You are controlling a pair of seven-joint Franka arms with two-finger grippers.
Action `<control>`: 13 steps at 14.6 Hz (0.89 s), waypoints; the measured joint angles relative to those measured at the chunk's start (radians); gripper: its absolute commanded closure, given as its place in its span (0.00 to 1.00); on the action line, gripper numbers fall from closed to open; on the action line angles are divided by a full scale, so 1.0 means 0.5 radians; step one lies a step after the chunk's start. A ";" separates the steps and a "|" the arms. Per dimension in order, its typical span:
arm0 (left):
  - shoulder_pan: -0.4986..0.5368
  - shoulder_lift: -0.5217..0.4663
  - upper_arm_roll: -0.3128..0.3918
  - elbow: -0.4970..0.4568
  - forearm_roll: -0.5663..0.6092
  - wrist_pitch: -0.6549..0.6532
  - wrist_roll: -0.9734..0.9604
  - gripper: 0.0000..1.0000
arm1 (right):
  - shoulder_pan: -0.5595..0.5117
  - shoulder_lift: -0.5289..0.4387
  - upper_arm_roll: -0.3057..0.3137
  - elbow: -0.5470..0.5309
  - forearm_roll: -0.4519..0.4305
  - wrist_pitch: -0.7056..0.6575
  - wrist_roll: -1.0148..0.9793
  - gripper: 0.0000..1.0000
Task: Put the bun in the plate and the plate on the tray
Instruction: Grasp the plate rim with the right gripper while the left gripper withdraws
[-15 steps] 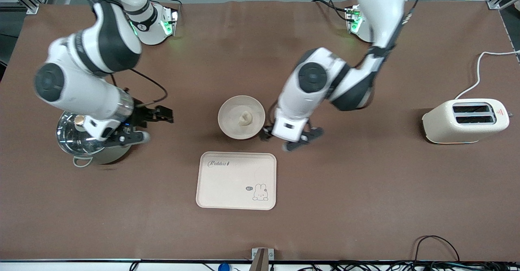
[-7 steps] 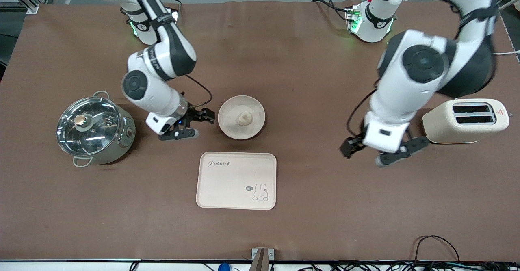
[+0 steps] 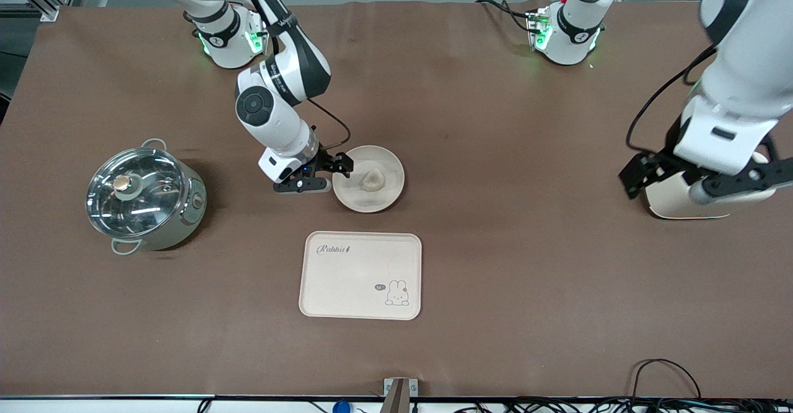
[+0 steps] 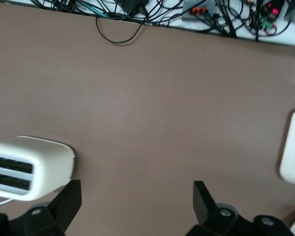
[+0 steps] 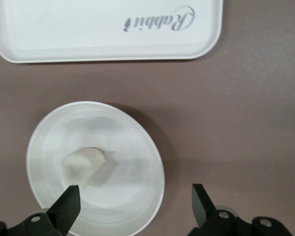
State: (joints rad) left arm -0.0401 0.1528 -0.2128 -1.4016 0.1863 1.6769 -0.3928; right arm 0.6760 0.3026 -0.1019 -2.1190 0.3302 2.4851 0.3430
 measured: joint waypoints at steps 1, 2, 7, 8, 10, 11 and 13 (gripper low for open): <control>0.034 -0.046 -0.001 -0.002 -0.002 -0.076 0.119 0.00 | 0.000 0.002 -0.006 -0.030 0.000 0.009 0.000 0.00; 0.073 -0.088 0.000 -0.005 -0.023 -0.141 0.224 0.00 | 0.000 0.007 -0.007 -0.056 0.000 0.023 0.000 0.01; 0.215 -0.303 0.017 -0.158 -0.157 -0.291 0.545 0.00 | 0.004 0.160 -0.003 -0.097 0.000 0.166 0.000 0.14; 0.210 -0.330 0.032 -0.186 -0.163 -0.309 0.551 0.00 | 0.005 0.199 -0.002 -0.096 0.002 0.199 0.001 0.15; 0.189 -0.357 0.082 -0.217 -0.181 -0.317 0.574 0.00 | 0.011 0.253 0.002 -0.094 0.006 0.233 0.003 0.19; 0.171 -0.362 0.116 -0.225 -0.186 -0.318 0.602 0.00 | 0.015 0.264 0.004 -0.091 0.007 0.237 0.004 0.20; 0.154 -0.366 0.153 -0.239 -0.190 -0.319 0.632 0.00 | 0.023 0.276 0.007 -0.076 0.013 0.236 0.008 0.21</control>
State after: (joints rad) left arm 0.0369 -0.0301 -0.1361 -1.5209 0.0912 1.5175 -0.0768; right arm 0.6872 0.4404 -0.0986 -2.1569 0.3367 2.6032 0.3469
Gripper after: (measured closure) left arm 0.000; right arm 0.189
